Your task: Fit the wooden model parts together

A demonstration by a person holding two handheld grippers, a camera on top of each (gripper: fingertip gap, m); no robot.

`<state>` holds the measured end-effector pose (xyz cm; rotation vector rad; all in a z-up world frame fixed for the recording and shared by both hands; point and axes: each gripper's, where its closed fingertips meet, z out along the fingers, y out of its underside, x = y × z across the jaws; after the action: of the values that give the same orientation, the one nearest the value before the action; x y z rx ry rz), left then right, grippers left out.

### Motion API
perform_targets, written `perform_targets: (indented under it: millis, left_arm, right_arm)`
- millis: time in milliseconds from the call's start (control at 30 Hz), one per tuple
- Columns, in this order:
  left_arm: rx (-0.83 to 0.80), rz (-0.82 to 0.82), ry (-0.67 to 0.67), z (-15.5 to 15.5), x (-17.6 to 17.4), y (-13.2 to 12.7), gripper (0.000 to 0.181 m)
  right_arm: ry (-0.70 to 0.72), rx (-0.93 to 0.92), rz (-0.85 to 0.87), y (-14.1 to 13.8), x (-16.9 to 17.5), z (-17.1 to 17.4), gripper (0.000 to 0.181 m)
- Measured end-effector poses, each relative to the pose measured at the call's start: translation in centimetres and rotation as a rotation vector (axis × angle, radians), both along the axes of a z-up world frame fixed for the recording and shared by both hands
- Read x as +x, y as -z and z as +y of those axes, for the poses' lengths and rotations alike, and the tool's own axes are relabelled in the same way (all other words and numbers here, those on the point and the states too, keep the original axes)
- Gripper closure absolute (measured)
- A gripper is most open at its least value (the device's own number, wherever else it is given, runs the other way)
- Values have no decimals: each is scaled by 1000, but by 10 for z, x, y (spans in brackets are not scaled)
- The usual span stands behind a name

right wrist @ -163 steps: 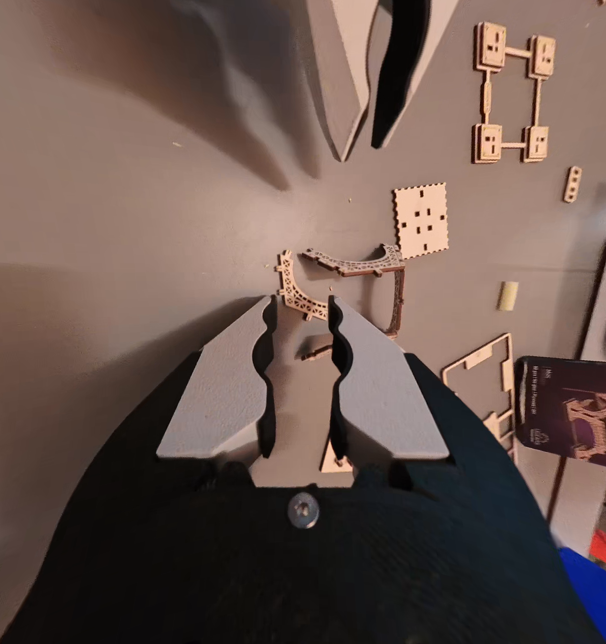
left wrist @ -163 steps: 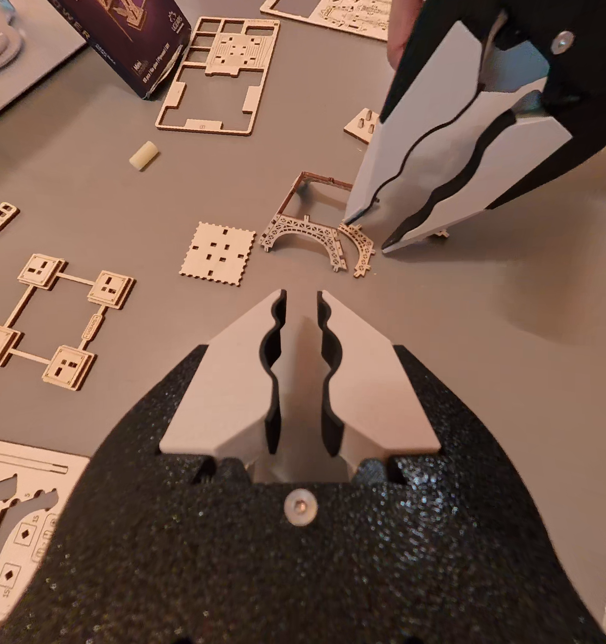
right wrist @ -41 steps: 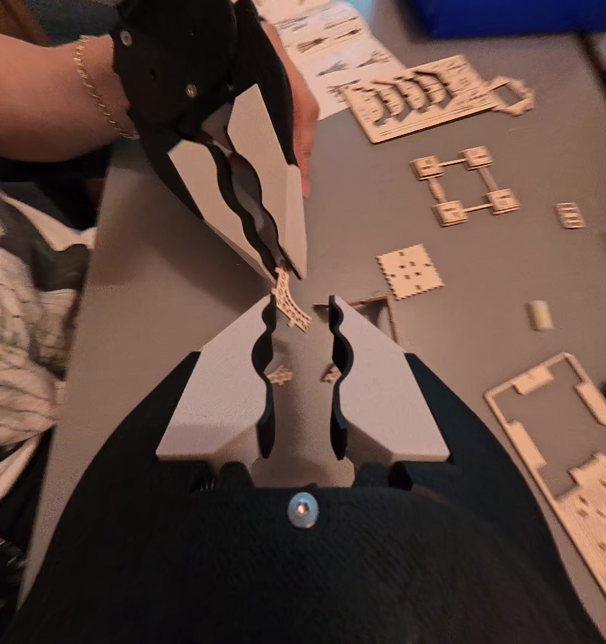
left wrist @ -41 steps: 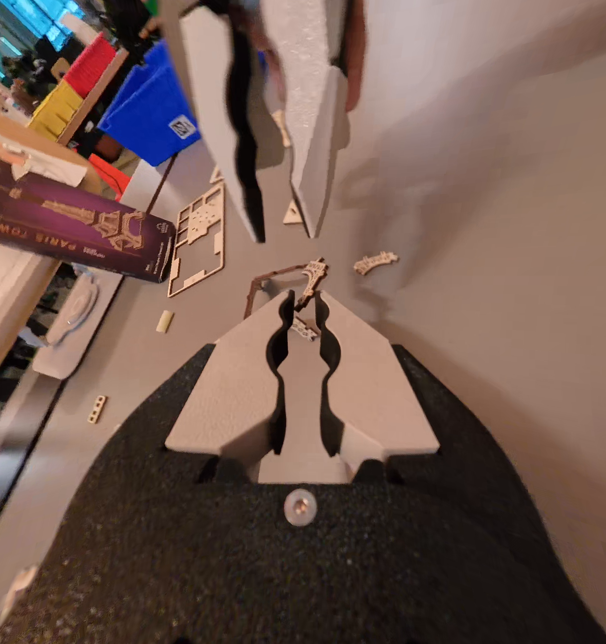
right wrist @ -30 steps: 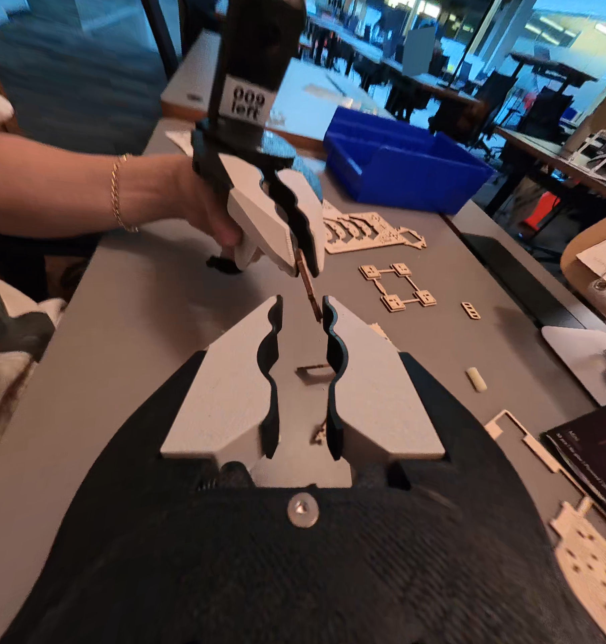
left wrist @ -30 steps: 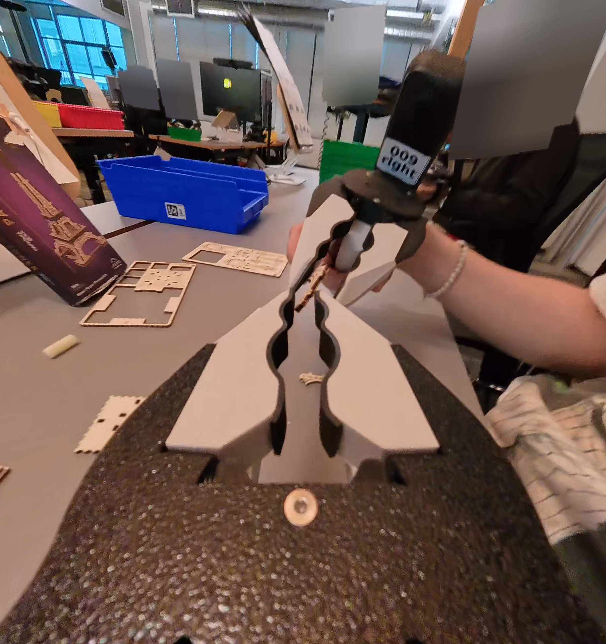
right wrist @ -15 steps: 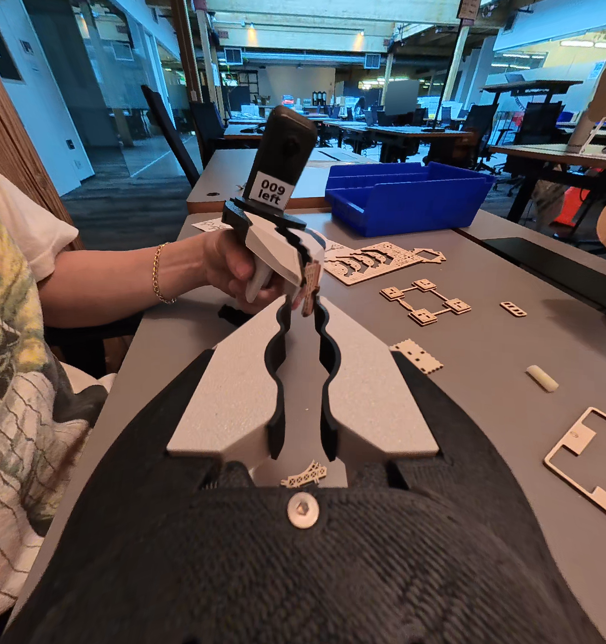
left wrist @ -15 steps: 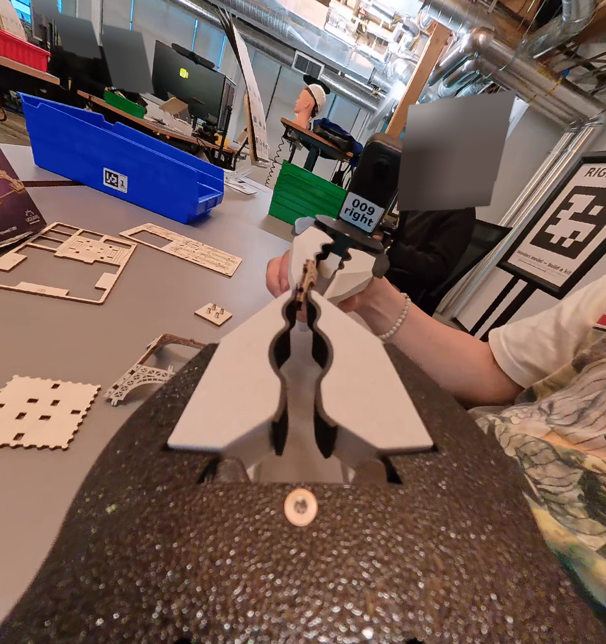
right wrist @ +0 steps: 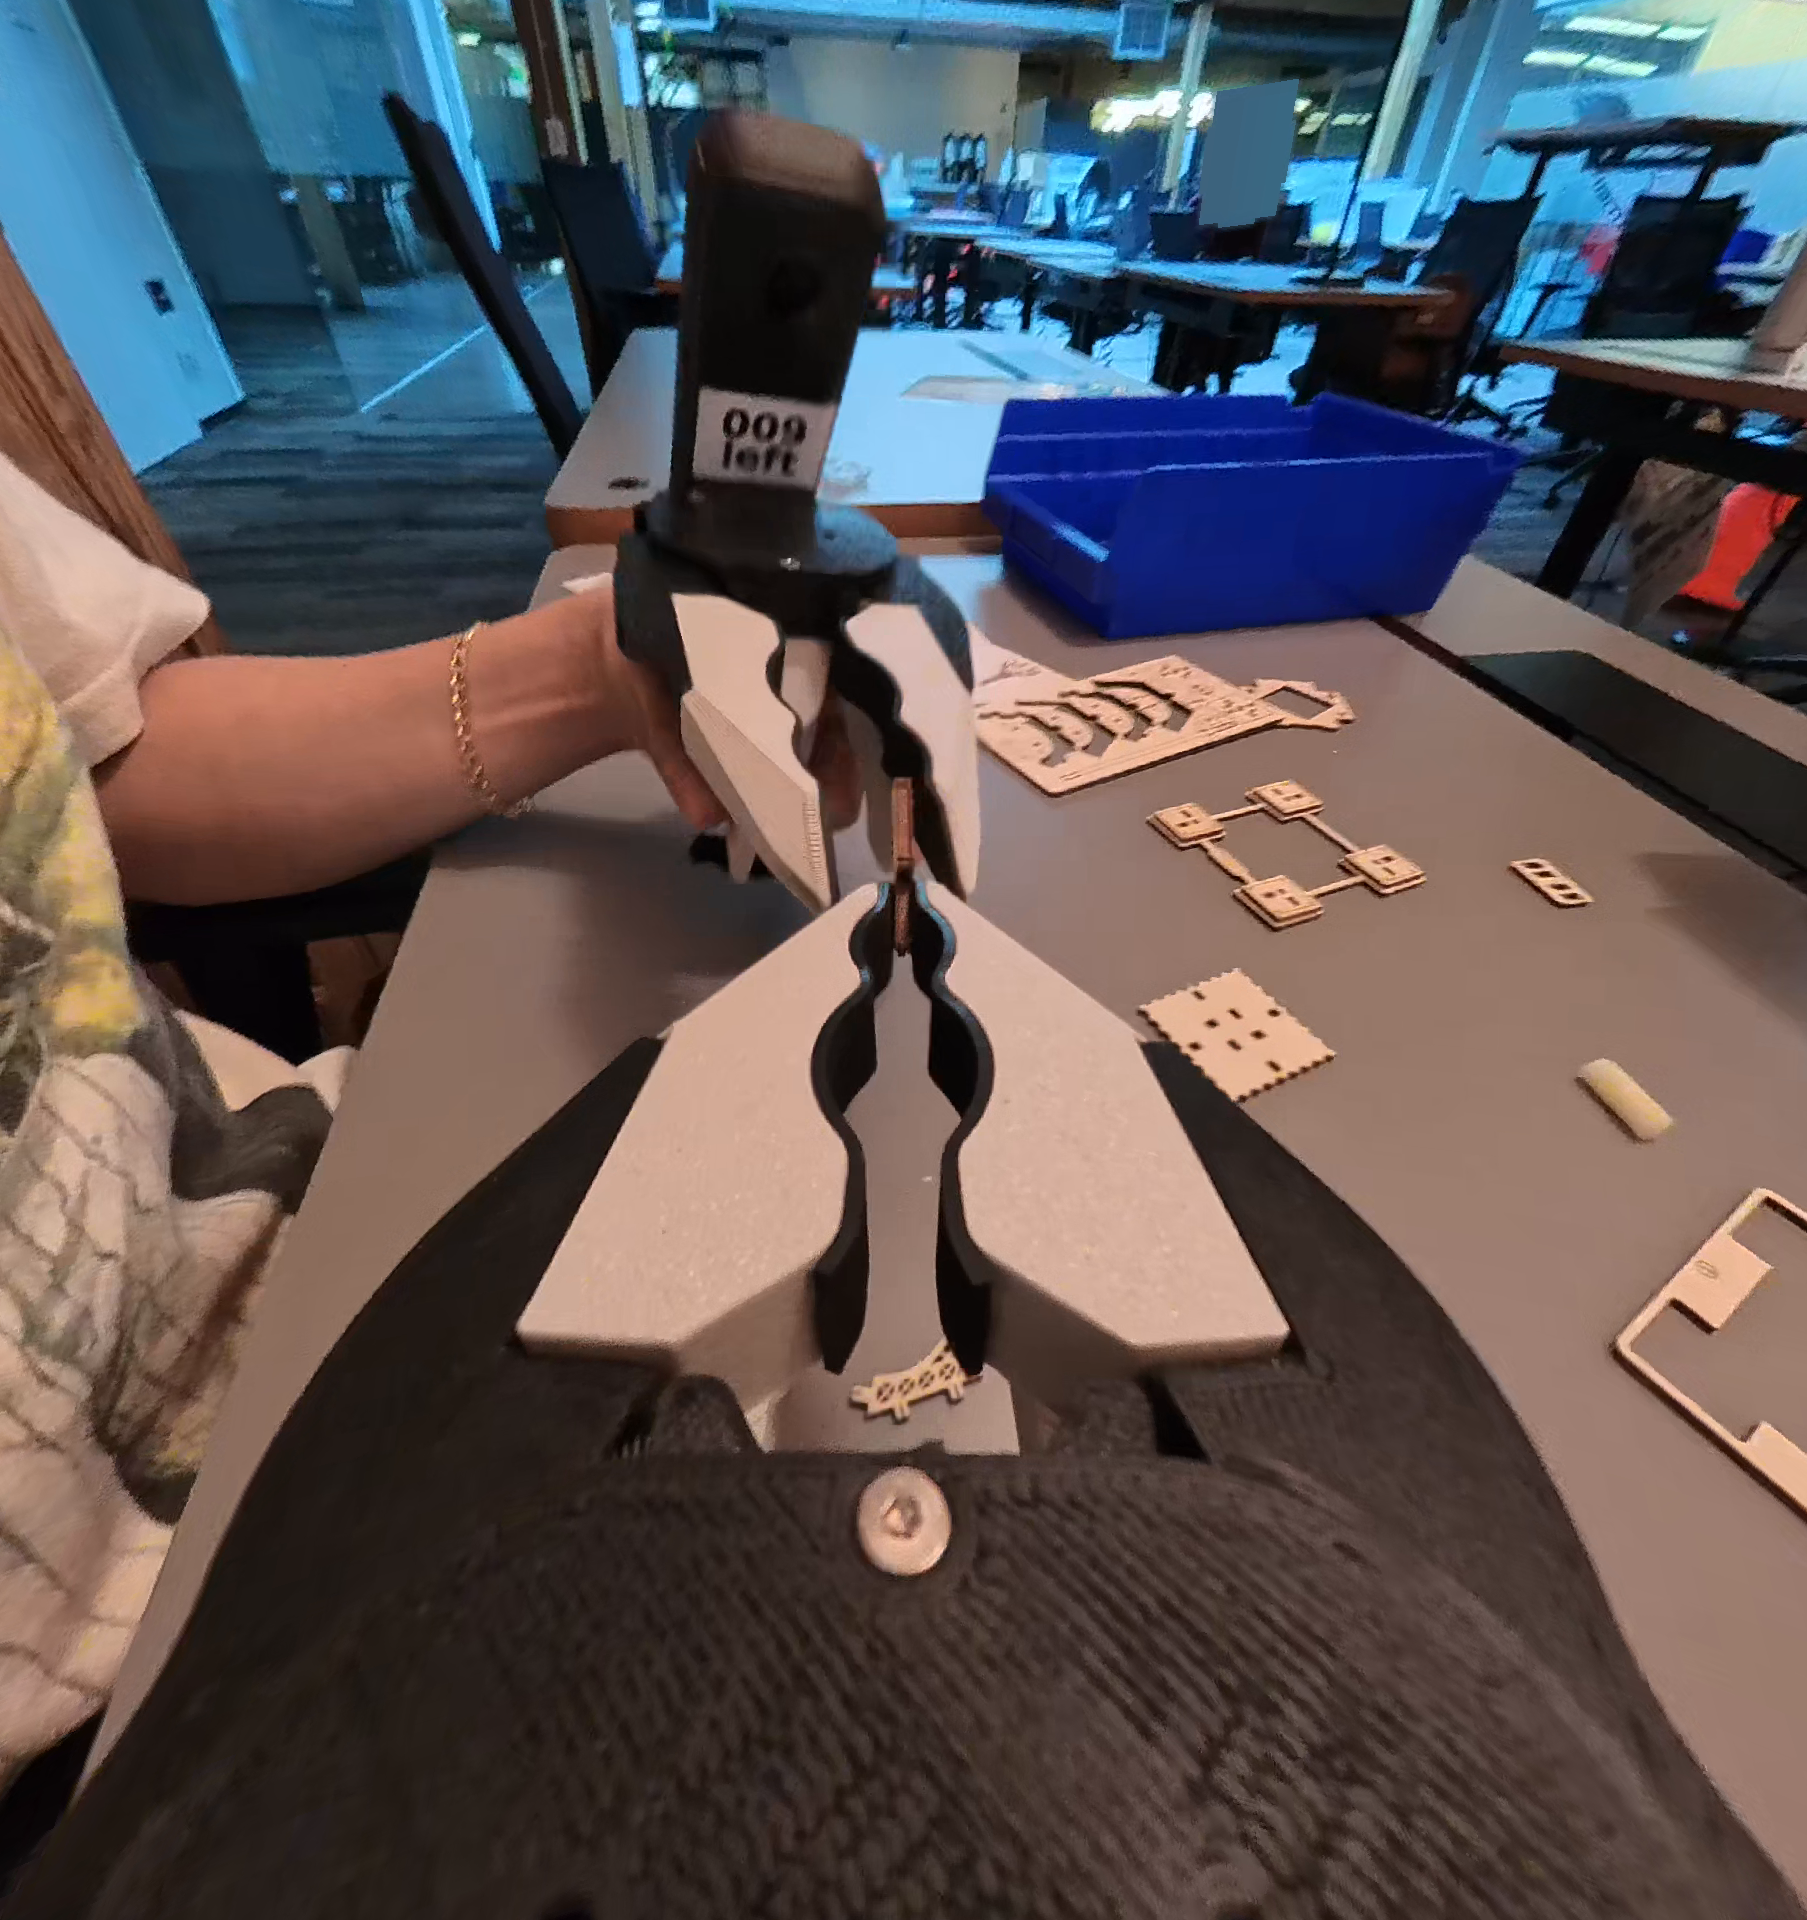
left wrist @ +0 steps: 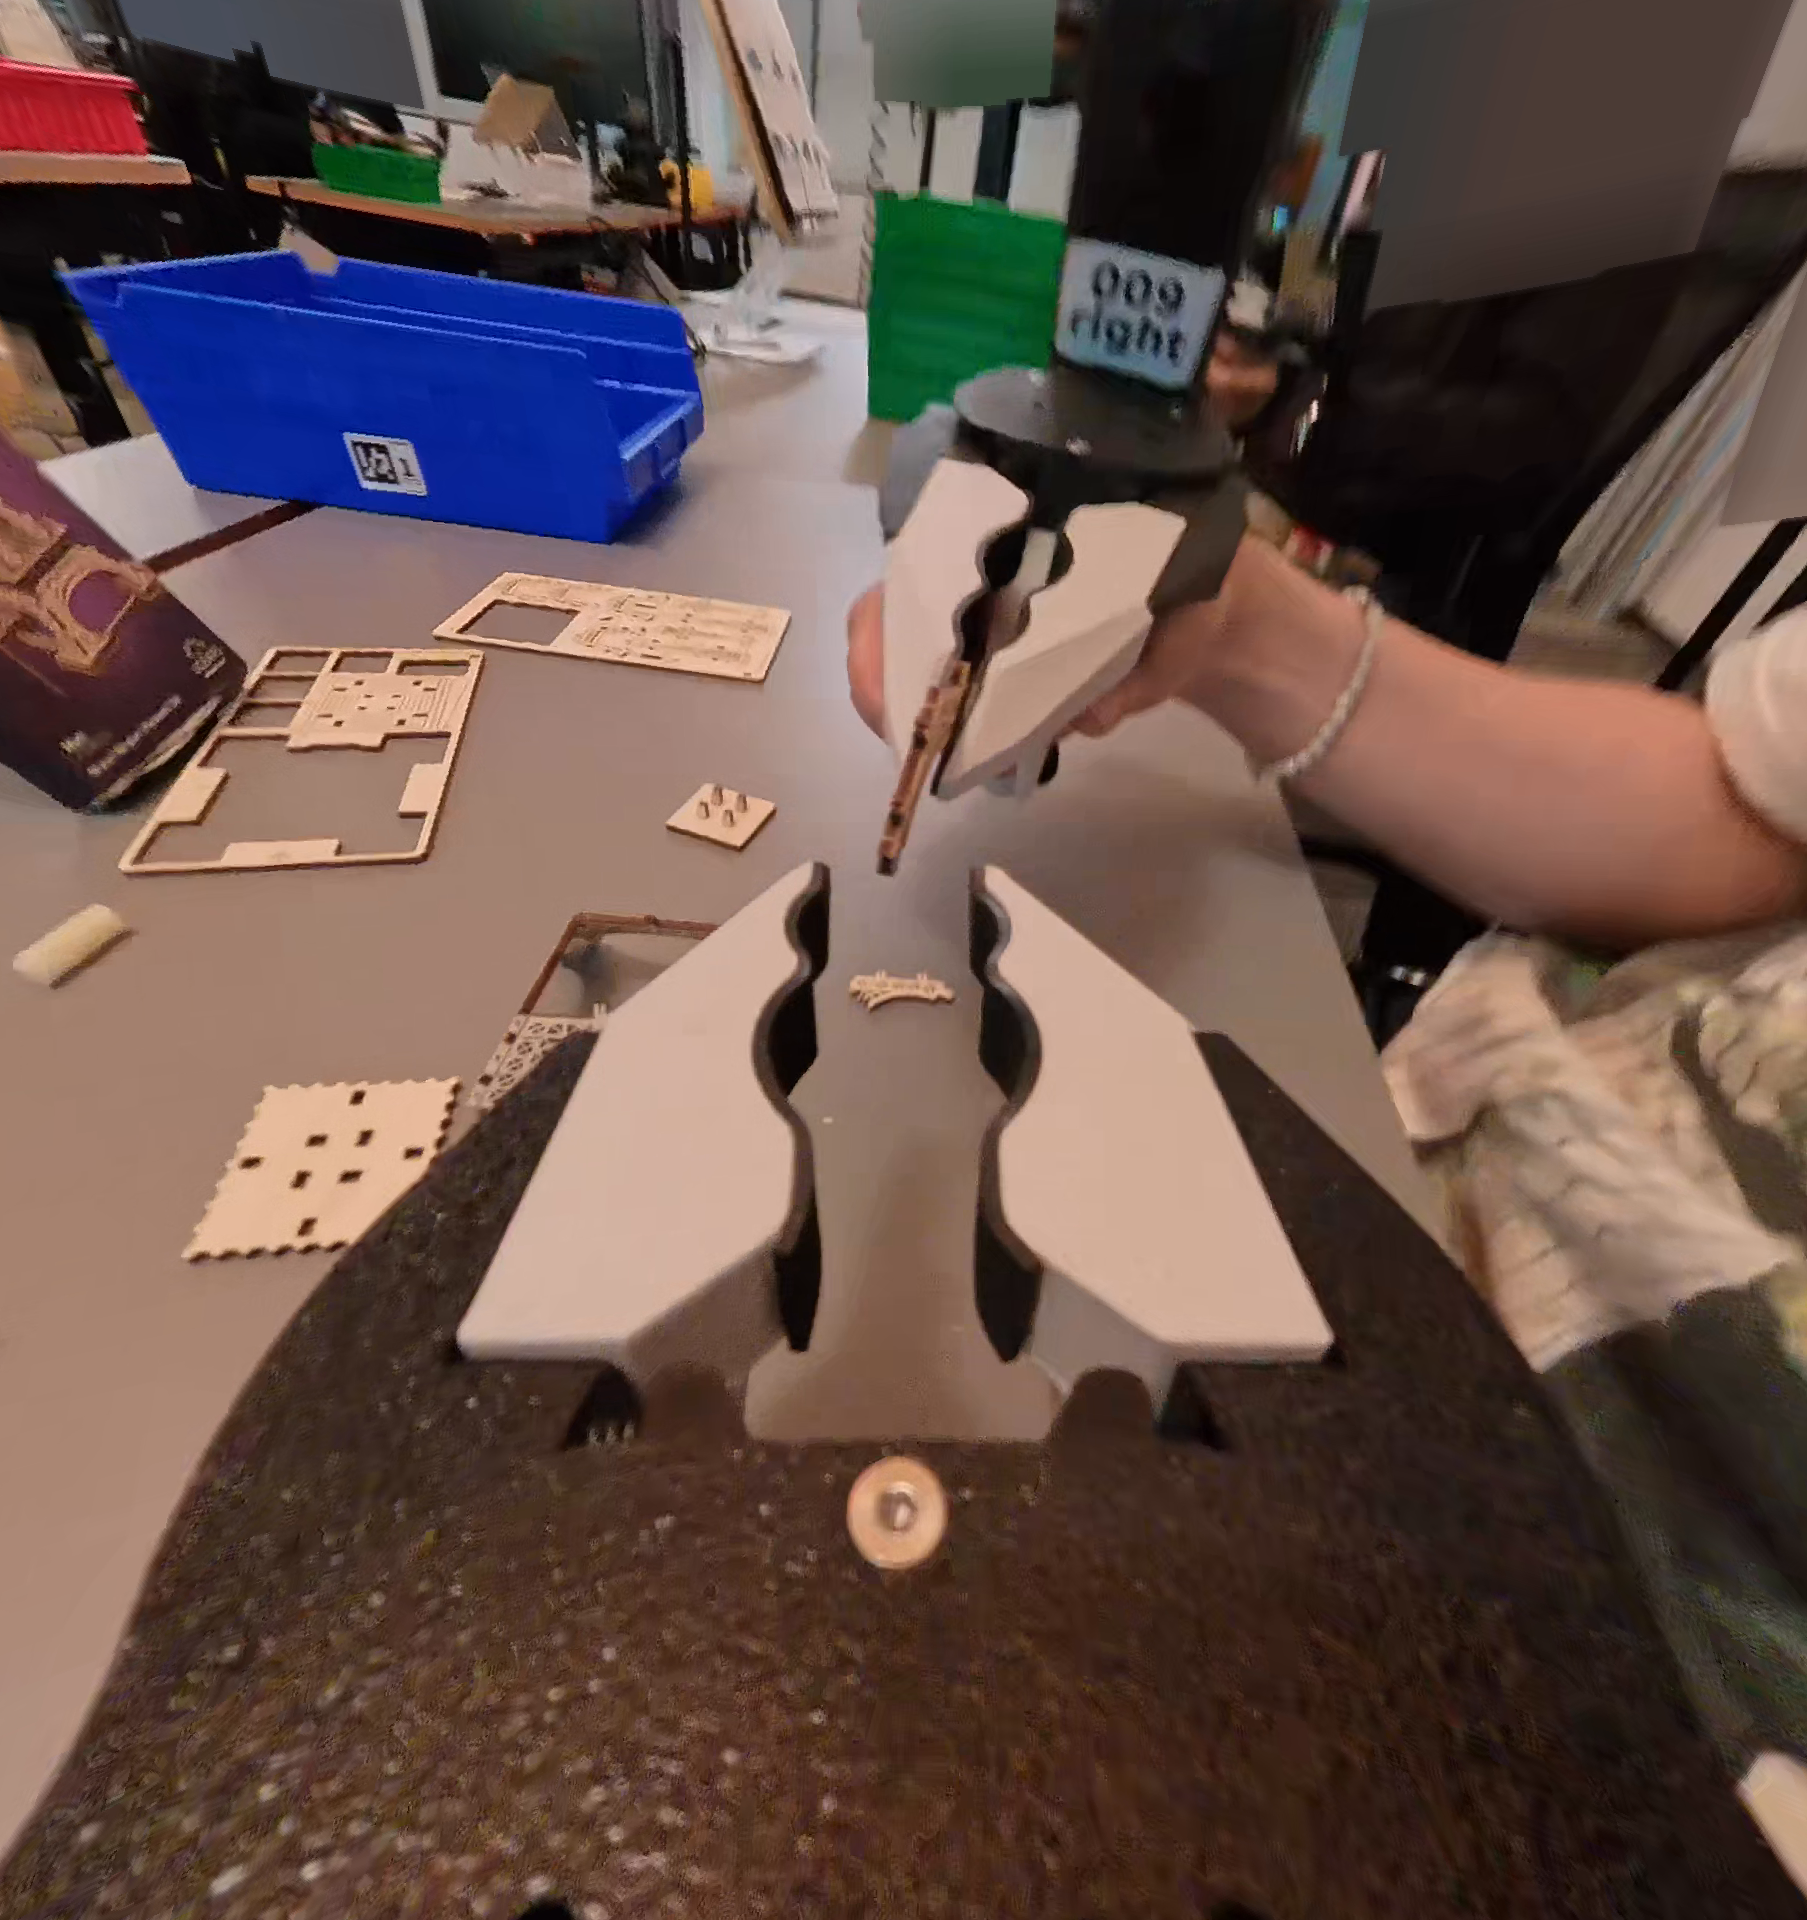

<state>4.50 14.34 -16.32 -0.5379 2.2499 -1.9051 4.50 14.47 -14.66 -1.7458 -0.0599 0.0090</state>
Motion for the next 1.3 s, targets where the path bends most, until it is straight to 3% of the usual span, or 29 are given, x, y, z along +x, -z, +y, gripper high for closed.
perform_targets:
  millis: [100, 200, 700, 900, 1133, 1300]
  left_arm:
    - [78, -84, 36, -7, -10, 0, 158]
    - [129, -111, 55, -15, -15, 4, 178]
    - [73, -28, 65, -22, -12, 8, 179]
    - [258, -66, -30, -10, -2, 26, 157]
    - [487, 205, -310, 27, 22, 61, 151]
    - [562, 238, -336, 32, 21, 75, 145]
  right_arm:
    - [-36, -65, -33, 10, -9, -2, 181]
    - [-68, -109, -50, 20, -18, -5, 181]
    - [30, -60, -134, 20, -11, -13, 178]
    - [144, -122, -84, 35, 2, -17, 181]
    - [190, -126, -43, 41, 3, -26, 181]
    - [227, -175, -52, 46, 3, -22, 181]
